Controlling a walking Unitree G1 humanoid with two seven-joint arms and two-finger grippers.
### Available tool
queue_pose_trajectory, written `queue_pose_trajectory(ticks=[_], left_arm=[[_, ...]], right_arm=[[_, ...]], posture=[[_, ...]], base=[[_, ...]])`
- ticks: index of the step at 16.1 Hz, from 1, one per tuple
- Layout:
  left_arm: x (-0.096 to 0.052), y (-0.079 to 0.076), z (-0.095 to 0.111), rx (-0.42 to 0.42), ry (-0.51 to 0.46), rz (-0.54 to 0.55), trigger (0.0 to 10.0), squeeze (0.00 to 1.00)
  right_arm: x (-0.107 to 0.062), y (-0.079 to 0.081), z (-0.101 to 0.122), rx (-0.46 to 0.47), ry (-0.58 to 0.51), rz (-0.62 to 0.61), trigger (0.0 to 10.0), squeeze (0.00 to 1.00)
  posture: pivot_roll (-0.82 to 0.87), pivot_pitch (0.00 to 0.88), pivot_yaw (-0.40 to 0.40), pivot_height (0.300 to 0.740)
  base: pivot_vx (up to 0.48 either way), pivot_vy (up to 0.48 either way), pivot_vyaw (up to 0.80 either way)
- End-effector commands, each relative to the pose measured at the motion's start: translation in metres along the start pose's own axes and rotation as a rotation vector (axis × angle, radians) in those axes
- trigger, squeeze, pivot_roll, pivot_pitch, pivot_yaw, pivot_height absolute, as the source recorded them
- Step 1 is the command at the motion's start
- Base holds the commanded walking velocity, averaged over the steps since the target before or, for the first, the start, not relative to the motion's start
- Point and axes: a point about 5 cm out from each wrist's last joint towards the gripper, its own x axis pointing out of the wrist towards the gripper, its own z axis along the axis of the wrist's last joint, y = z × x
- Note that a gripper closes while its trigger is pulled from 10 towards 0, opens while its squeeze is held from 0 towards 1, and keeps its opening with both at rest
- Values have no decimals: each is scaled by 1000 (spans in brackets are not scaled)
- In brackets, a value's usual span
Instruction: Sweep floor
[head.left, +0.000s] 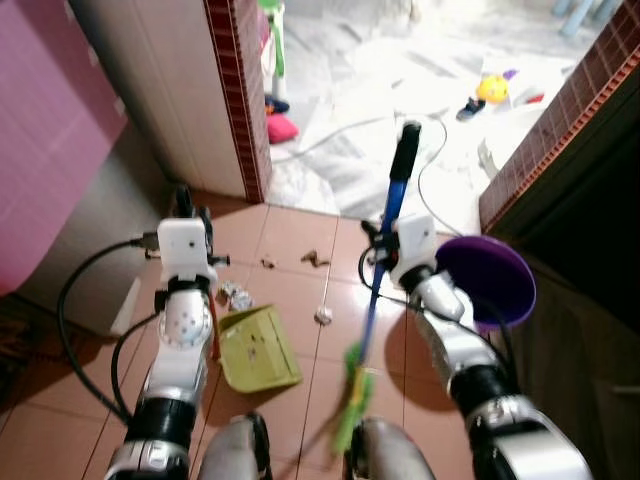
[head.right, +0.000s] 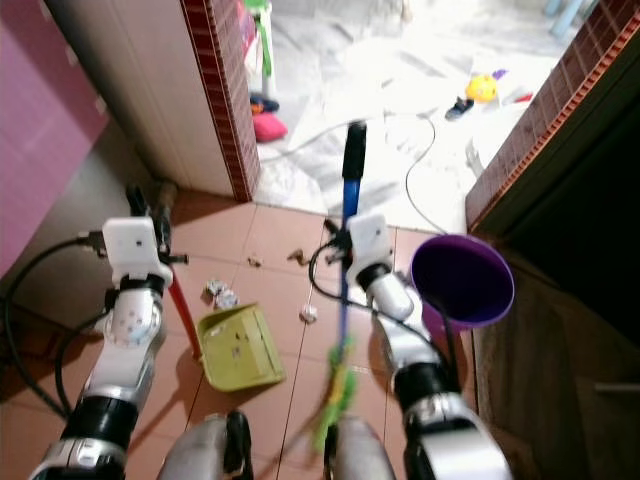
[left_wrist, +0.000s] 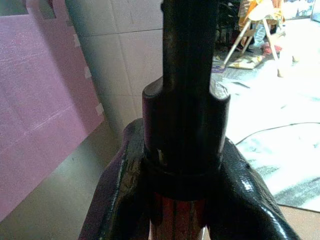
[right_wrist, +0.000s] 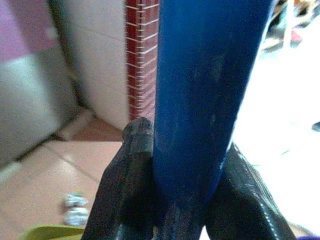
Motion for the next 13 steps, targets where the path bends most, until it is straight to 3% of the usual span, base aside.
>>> queue_pose_trajectory(ticks=[1, 3, 6, 9, 10, 13], left_arm=[[-8, 3, -18, 50, 87, 14, 10000, 0], [-6, 1, -15, 43, 64, 16, 10000, 0], [-1, -2, -11, 42, 25, 22, 10000, 0], [9, -9, -4, -21, 3, 29, 10000, 0], [12, -20, -1, -61, 4, -5, 10000, 0], [13, -43, 1, -75, -3, -58, 10000, 0]], right_arm=[[4, -15, 11, -96, -55, -55, 10000, 0], [12, -27, 25, -107, -112, -124, 10000, 0], [27, -20, 50, -72, -213, -142, 10000, 0], [36, 8, 50, 179, -219, -80, 10000, 0], [37, 20, 49, 264, -219, -34, 10000, 0], [37, 38, 52, 393, -249, 39, 10000, 0]], posture=[[-101, 274, -42, 740], [-92, 278, -46, 740], [-88, 280, -50, 740], [-93, 276, -56, 740], [-95, 272, -59, 740], [-101, 268, -65, 740]], base=[[0, 0, 0], [0, 0, 0], [0, 0, 0], [0, 0, 0], [0, 0, 0], [0, 0, 0]])
